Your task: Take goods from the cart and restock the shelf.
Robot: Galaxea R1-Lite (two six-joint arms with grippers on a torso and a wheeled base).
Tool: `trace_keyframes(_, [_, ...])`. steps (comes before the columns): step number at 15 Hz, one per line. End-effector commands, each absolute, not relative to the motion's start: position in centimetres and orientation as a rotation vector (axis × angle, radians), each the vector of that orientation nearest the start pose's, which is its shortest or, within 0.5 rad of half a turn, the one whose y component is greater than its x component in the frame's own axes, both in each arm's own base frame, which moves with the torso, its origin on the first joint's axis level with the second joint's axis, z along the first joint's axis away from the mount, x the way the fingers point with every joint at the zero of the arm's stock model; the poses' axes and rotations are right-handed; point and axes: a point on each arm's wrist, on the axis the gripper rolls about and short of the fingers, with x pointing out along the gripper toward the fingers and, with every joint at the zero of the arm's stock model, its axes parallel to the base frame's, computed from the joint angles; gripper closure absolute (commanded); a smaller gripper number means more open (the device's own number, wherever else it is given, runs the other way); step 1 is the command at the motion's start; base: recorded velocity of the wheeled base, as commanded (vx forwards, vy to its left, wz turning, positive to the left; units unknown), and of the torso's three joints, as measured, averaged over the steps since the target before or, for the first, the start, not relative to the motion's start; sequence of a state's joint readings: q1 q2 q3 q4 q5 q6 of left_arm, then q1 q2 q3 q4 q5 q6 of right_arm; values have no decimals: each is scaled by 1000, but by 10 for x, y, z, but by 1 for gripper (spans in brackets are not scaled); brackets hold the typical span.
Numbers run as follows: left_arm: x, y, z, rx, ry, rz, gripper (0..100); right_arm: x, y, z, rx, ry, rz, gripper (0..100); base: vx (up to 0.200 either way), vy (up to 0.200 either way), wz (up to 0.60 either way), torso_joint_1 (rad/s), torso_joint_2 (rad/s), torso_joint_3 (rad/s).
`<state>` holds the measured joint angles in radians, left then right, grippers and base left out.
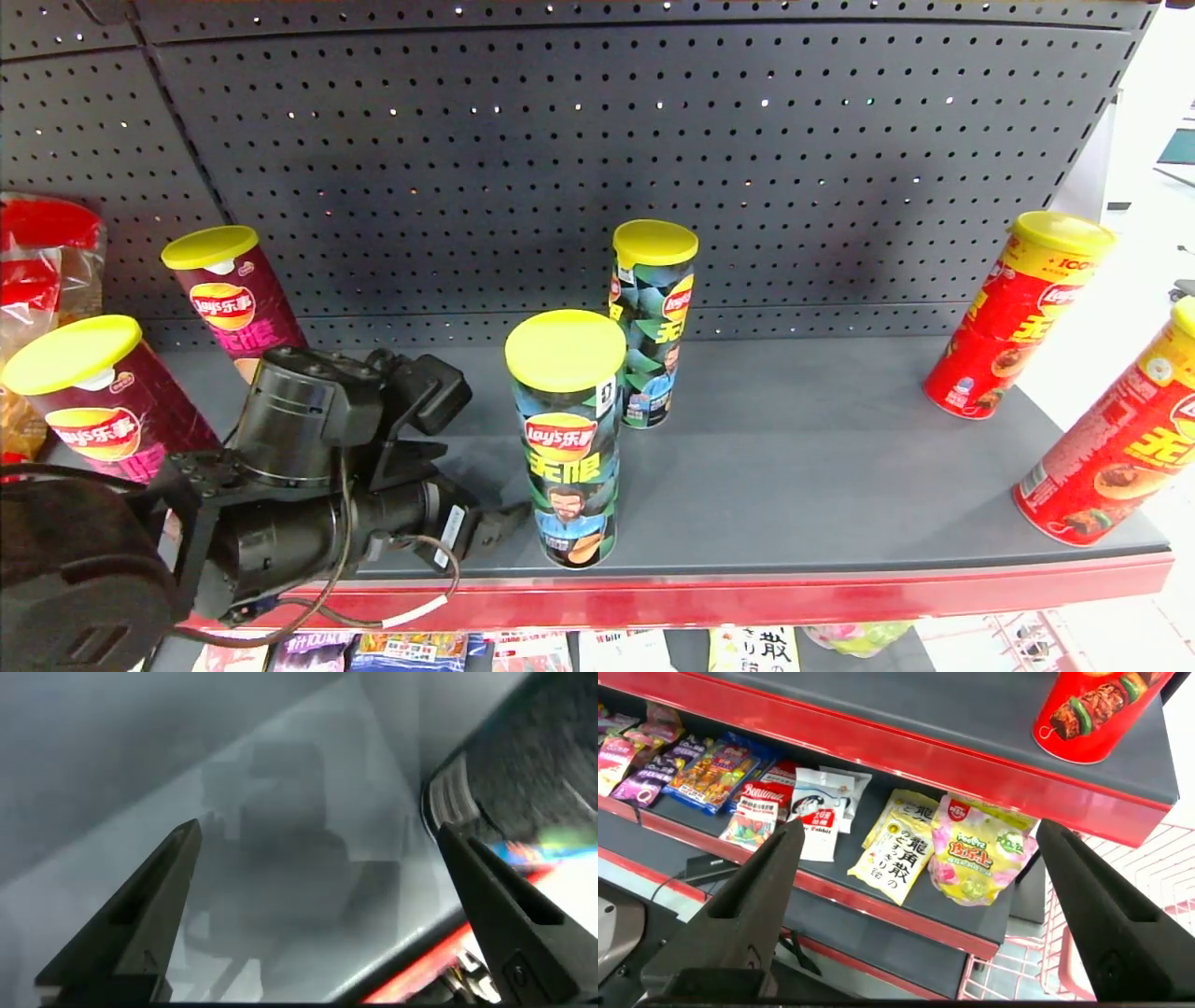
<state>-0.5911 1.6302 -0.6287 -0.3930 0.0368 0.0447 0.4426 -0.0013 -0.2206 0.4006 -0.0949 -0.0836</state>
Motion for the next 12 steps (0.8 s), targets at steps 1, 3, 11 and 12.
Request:
trace_keyframes(1, [224,-149,130,239,589,-546,0,-40,-21,94,-131,159,355,0,0,0,0,0,0,0])
trace_keyframes(3, [229,-153,128,241,593,-545,0,-40,-21,94,-131,159,353,0,0,0,0,0,0,0])
trace_keyframes(11, [229,-160,129,236,587,-573,0,-40,-21,94,-131,159,353,0,0,0,0,0,0,0])
trace_keyframes(12, [228,-161,129,237,588,-577,0,-40,-21,94,-131,159,353,0,0,0,0,0,0,0])
